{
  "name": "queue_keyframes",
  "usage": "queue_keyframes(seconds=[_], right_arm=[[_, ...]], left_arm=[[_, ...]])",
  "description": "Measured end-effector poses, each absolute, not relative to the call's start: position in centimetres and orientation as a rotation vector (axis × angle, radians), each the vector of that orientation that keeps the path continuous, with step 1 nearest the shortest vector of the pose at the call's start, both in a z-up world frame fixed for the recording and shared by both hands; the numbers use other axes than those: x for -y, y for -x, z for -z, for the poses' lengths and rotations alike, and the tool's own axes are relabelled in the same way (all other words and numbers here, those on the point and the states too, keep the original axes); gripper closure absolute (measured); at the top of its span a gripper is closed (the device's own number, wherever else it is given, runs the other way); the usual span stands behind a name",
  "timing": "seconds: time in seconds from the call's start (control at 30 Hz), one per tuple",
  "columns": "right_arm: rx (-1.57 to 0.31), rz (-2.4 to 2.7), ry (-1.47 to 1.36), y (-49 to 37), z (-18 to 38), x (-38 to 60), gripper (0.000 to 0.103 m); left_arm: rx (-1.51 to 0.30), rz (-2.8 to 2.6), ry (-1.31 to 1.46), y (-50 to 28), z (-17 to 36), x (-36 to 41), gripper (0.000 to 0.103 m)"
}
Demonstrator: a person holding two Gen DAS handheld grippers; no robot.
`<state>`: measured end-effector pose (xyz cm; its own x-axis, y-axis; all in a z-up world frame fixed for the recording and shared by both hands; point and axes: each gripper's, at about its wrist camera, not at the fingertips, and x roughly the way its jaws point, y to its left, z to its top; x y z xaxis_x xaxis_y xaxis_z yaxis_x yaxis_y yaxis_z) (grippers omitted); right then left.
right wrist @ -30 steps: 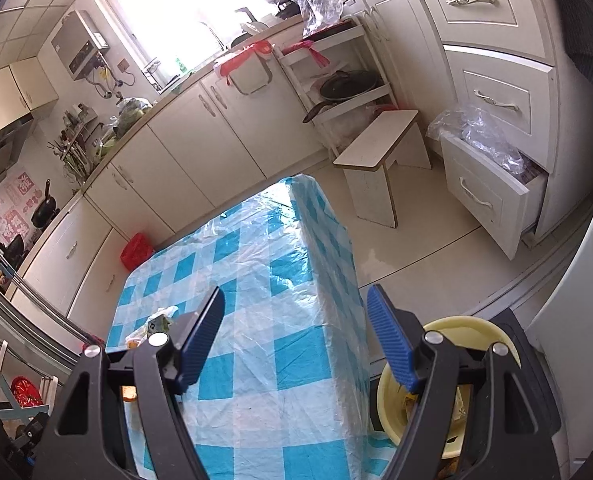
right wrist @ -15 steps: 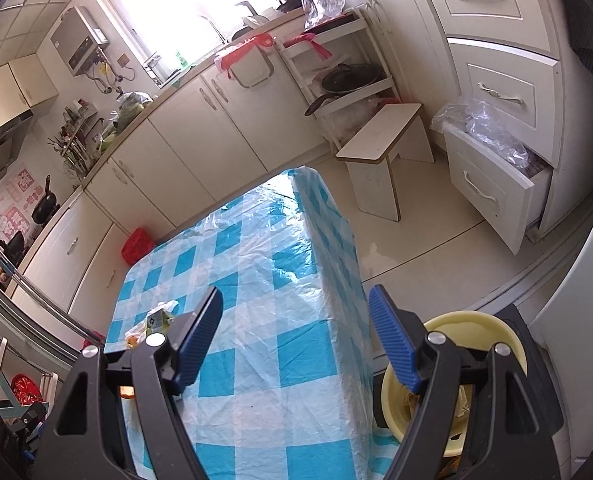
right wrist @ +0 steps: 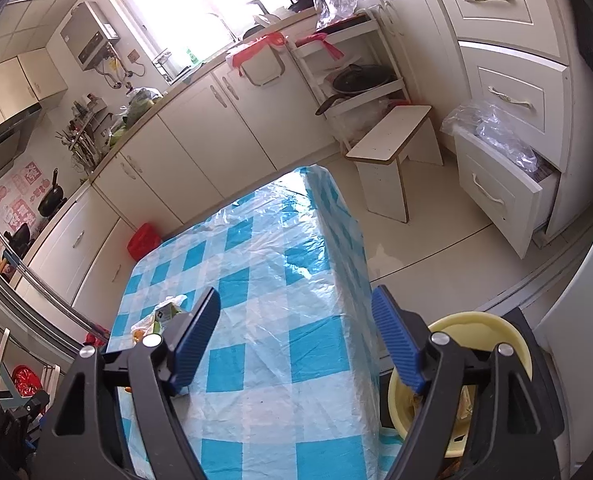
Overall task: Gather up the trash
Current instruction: 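Move both open tools back over the table, then grasp the last orange peel with the left tool while the right tool grasps the tissue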
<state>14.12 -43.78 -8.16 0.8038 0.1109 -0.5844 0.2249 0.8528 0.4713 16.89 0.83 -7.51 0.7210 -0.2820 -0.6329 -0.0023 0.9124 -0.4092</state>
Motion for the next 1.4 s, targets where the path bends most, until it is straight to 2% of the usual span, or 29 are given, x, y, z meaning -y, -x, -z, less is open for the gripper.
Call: queue_keyframes(seconds=[0.57,1.4], right_arm=[[-0.682,-0.132,-0.334,-16.3,8.2,34.7,0.024],[-0.715,-0.141,-0.347,-17.8,9.1,34.5,0.023]], left_arm=[[-0.810,0.098,0.404,-19.2,10.4,-2.0,0.017],[-0.913,0.115,0.327,-26.9,14.6,2.6,0.017]])
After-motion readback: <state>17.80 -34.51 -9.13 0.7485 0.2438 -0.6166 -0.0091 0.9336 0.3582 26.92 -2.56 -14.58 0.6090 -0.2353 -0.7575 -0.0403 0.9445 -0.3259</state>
